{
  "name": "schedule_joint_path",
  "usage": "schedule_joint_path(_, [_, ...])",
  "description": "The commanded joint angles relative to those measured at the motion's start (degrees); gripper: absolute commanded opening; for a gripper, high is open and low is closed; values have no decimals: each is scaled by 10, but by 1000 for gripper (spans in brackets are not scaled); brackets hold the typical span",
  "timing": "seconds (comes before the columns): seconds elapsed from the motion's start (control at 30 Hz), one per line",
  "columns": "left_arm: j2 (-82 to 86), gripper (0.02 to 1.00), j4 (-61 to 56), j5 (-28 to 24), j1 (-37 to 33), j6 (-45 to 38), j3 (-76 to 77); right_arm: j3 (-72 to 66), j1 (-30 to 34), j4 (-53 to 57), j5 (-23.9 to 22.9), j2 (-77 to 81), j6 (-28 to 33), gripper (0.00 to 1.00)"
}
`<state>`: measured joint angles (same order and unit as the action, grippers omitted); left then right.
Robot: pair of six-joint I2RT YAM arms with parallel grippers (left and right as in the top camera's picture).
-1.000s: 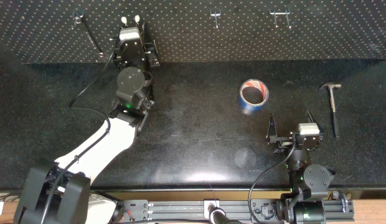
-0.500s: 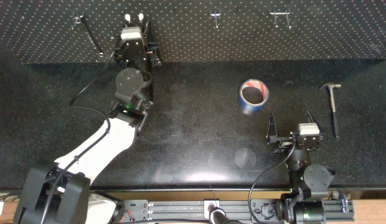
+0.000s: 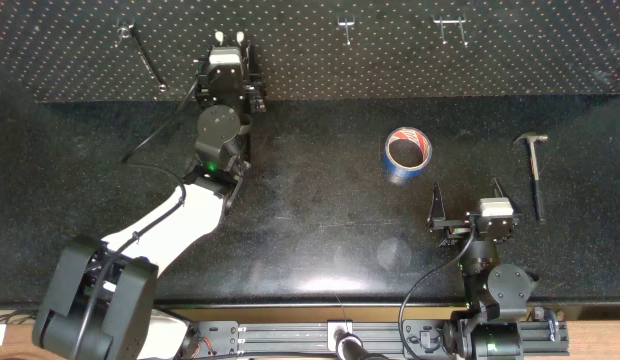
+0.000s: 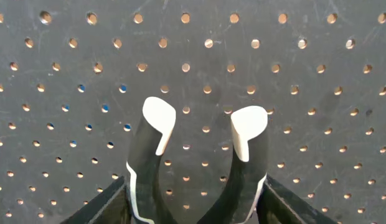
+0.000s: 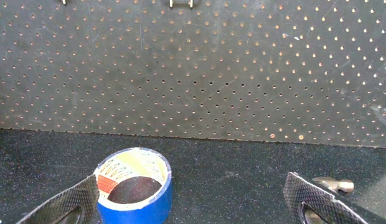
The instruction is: Place Tools Onto Pegboard
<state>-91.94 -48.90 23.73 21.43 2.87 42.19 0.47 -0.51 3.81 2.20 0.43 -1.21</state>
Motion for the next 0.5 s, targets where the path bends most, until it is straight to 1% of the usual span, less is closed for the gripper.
schedule_joint_path(0.03, [47, 976, 63, -4, -4, -3, 7, -2, -4, 1, 1, -4, -4, 976])
schedule_joint_path(0.07, [75, 996, 107, -4, -4, -3, 7, -2, -4, 1, 1, -4, -4, 976])
schedule_joint_path(0.1, [107, 996, 160, -4, -4, -3, 7, -2, -4, 1, 1, -4, -4, 976])
schedule_joint_path(0.13, [198, 993, 277, -45, -3, -2, -4, -2, -4, 1, 1, -4, -4, 976])
schedule_joint_path(0.17, [326, 993, 368, -107, -4, -2, -51, -2, -4, 1, 1, -4, -4, 972])
schedule_joint_path(0.2, [382, 993, 387, -126, -5, -2, -80, -2, -4, 1, 1, -4, -4, 976])
schedule_joint_path(0.27, [699, 993, 424, -172, -11, -2, -274, -2, -4, 1, 1, -4, -4, 976])
schedule_joint_path(0.3, [824, 993, 432, -175, -25, 1, -353, -2, -4, 1, 1, -4, -4, 976])
schedule_joint_path(0.33, [914, 993, 432, -238, -78, 60, -413, -2, -4, 1, 1, -4, -4, 976])
schedule_joint_path(0.37, [914, 993, 472, -284, -125, 89, -419, -2, -4, 1, 1, -4, -4, 974])
schedule_joint_path(0.4, [918, 993, 522, -287, -137, 89, -419, -2, -4, 1, 1, -4, -4, 976])
schedule_joint_path(0.43, [918, 993, 530, -287, -130, 89, -419, -2, -4, 1, 1, -4, -4, 974])
schedule_joint_path(0.5, [918, 993, 530, -287, -90, 89, -419, -2, -4, 1, 1, -4, -4, 976])
